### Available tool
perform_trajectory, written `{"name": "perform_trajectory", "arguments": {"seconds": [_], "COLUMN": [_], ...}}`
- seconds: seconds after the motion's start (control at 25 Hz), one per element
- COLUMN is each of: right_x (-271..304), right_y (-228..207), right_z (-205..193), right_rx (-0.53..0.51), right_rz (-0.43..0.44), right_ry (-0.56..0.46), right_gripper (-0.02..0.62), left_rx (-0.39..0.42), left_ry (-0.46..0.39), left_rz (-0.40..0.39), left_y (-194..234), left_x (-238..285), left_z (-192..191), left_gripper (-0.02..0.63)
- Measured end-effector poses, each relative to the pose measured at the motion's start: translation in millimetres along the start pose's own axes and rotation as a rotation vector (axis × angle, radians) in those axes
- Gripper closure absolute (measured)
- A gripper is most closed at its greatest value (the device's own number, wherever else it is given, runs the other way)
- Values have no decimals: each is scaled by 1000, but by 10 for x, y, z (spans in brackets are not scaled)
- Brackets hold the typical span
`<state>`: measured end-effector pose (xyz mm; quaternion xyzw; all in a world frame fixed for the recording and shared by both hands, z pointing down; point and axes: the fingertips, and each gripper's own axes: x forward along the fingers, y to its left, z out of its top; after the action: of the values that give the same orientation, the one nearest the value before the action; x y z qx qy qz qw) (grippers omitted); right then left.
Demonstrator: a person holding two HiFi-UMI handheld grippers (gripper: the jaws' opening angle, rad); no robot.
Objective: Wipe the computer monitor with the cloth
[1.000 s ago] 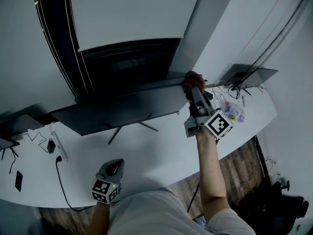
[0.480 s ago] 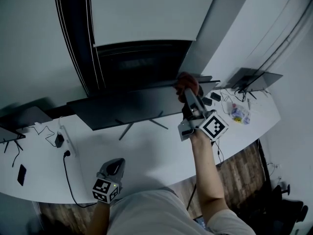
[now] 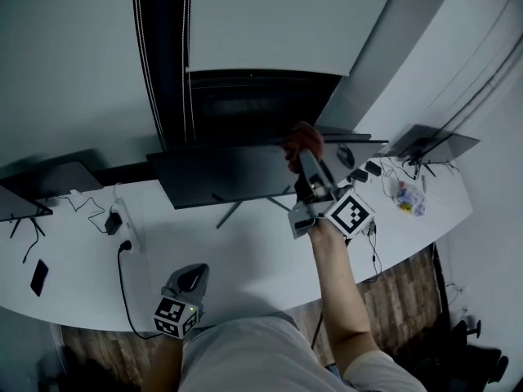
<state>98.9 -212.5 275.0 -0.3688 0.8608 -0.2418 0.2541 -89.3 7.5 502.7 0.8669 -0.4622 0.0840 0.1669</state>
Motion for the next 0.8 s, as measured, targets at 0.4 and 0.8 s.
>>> {"name": "perform_trajectory", "arguments": {"seconds": [0.4, 0.8], "right_x": [329, 621], "right_y": [534, 951], "right_z": [-568, -1013], "right_rx": [60, 112], "right_rz": [70, 121], "right_ry": [62, 97], "right_gripper": [469, 469], "left_rx": [-41, -68], "left_ry": [-22, -36], "left_rz": [54, 97], "left_y": [230, 384], "left_x": [-319, -548], "left_z": [-110, -198], "left_gripper": [597, 597]}}
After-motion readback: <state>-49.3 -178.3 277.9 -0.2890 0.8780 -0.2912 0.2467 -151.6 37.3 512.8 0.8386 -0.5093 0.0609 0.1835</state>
